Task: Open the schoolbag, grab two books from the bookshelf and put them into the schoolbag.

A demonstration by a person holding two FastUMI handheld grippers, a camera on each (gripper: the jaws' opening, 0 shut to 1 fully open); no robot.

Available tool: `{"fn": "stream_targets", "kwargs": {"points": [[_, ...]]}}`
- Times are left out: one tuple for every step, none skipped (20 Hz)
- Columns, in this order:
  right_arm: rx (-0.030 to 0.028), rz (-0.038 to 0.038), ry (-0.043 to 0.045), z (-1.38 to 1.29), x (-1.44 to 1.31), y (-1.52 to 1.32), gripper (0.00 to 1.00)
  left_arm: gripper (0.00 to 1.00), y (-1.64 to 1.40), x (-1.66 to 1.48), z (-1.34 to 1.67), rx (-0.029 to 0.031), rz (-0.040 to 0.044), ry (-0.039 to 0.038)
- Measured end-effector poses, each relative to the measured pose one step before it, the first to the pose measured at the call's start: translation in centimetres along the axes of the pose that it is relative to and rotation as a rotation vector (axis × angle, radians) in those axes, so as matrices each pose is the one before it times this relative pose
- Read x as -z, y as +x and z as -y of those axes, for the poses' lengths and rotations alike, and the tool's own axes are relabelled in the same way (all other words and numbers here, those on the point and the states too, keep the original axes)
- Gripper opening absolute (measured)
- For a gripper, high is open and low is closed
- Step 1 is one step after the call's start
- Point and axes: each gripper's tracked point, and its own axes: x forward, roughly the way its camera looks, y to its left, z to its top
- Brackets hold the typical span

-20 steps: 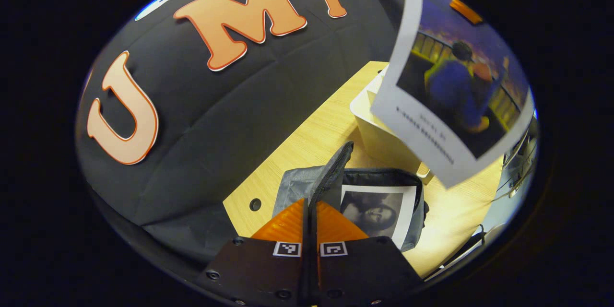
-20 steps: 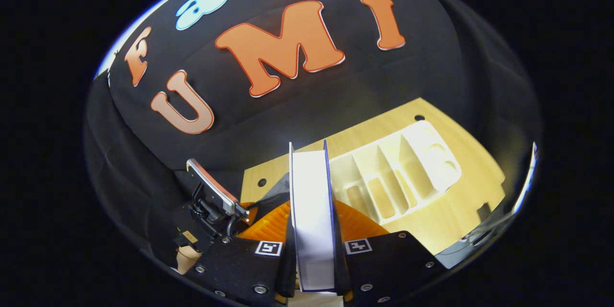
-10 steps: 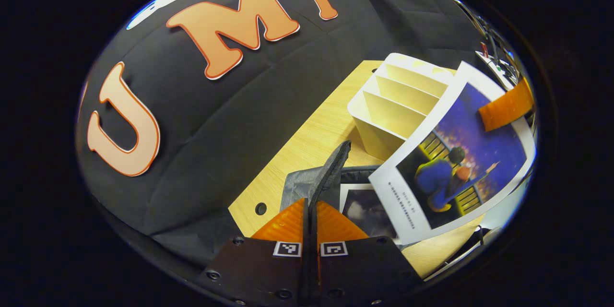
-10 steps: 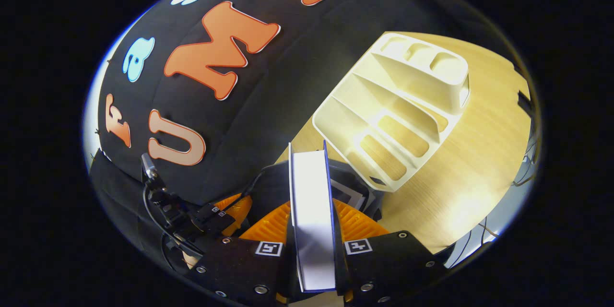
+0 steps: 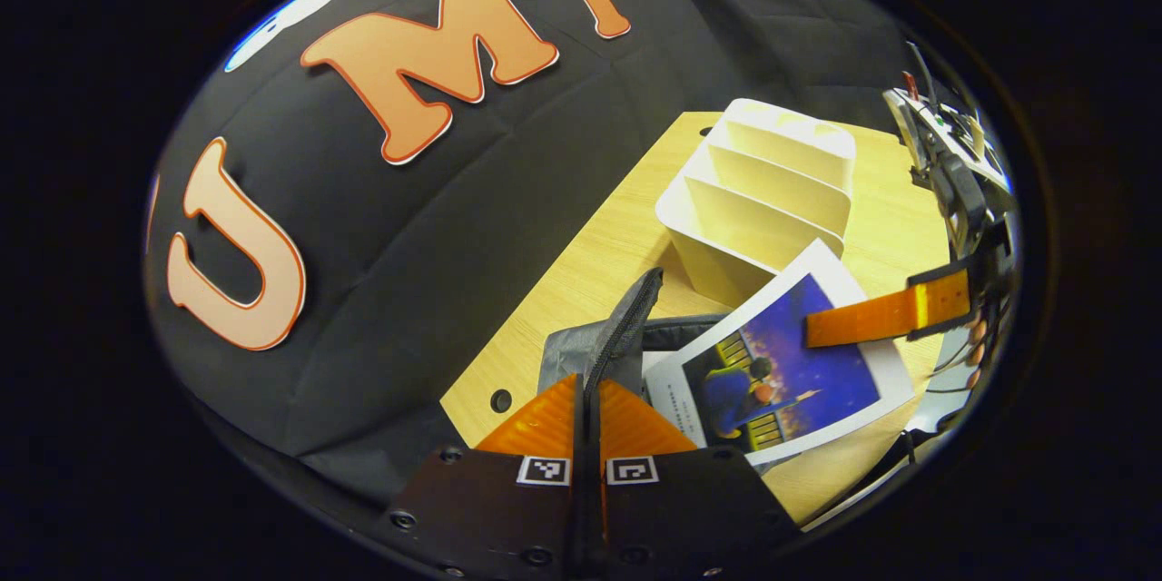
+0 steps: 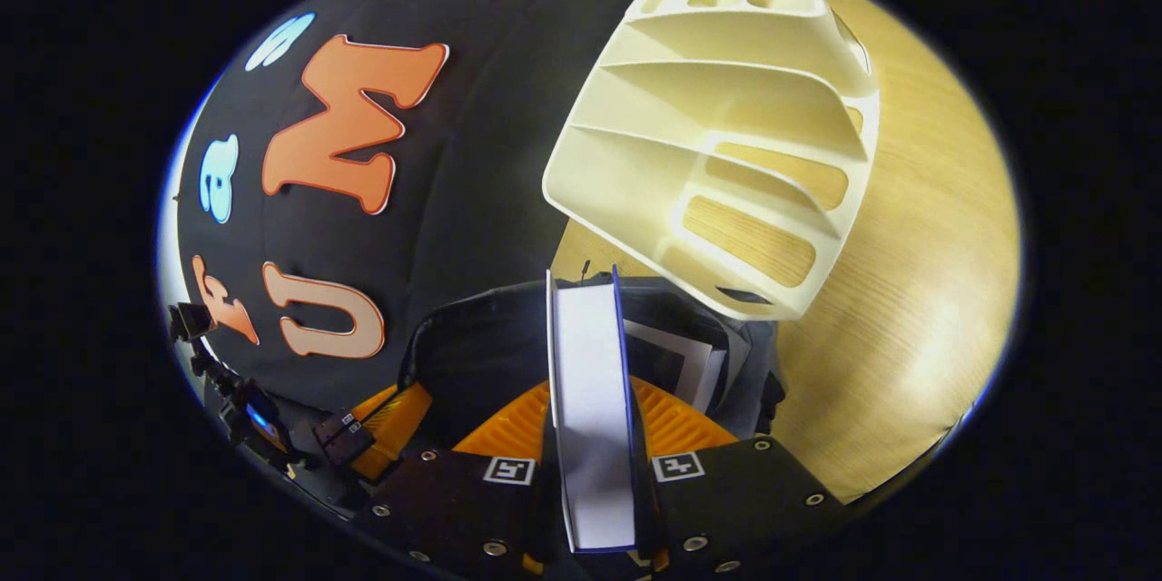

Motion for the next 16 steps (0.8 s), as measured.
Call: {"fn": "stream_targets", "kwargs": {"points": [[-0.01034, 0.00811, 0.01617, -0.225, 0.331, 0.893, 0.32, 0.00, -0.112, -0.125, 0.141, 0.00202, -0.00050, 0.00550], [-0.00930, 0.01119, 0.01466, -0.140, 0.196, 0.855, 0.32, 0.00, -0.008, -0.204, 0.090, -0.00092, 0.00088, 0.00830], [-0.00078, 0.00830, 0.00697, -0.193, 0.242, 0.741, 0.33, 0.00, -0.125, -0.258, -0.072, -0.00623, 0.00729, 0.00579], [-0.00357, 0.01053, 0.01065, -0.090, 0.205, 0.588, 0.32, 0.00, -0.058, -0.293, -0.001, -0.00089, 0.00628, -0.00466], [-0.00014, 0.00808, 0.00223, -0.287, 0.229, 0.599, 0.32, 0.00, -0.067, -0.019, 0.302, 0.00653, 0.00260, 0.00354], [-0.00110, 0.00697, 0.00021, -0.066, 0.086, 0.621, 0.33, 0.01, -0.204, -0.321, -0.049, -0.00566, 0.00507, 0.01133], [-0.00332, 0.01531, 0.00767, -0.297, -0.239, 0.543, 0.32, 0.00, -0.378, -0.063, 0.000, -0.00538, 0.00036, 0.01528], [0.00355, 0.01607, 0.01198, -0.108, -0.194, 0.694, 0.33, 0.01, -0.047, -0.218, -0.045, -0.00391, 0.00191, 0.00997], [0.00278, 0.01122, 0.01021, -0.142, -0.243, 0.576, 0.33, 0.00, 0.056, 0.185, 0.061, 0.00112, -0.00657, -0.00105], [0.00485, 0.00898, 0.00855, -0.086, -0.059, 0.388, 0.33, 0.00, -0.073, -0.249, 0.161, 0.00300, 0.00532, 0.00026], [0.00474, 0.01586, 0.00078, -0.068, -0.081, 0.176, 0.33, 0.01, -0.041, -0.076, -0.007, -0.00073, 0.00073, 0.00277], [0.00300, 0.02070, -0.00546, -0.038, -0.174, 0.324, 0.33, 0.00, 0.181, -0.093, 0.062, 0.00009, 0.00049, 0.00980], [0.00343, 0.00865, -0.00283, -0.126, 0.110, 0.295, 0.33, 0.00, -0.061, -0.112, -0.203, -0.00770, 0.00037, 0.01301], [0.00284, -0.00004, 0.00598, -0.023, 0.101, 0.349, 0.33, 0.01, 0.232, -0.051, -0.076, -0.00730, -0.00085, 0.01278], [0.00480, 0.00504, 0.00732, -0.015, 0.043, 0.366, 0.33, 0.01, -0.063, -0.053, -0.090, -0.00866, 0.00320, 0.01140], [0.01132, 0.00963, 0.00314, 0.141, -0.014, 0.645, 0.34, 0.00, -0.022, -0.209, 0.047, -0.00448, 0.00644, 0.00204]]}}
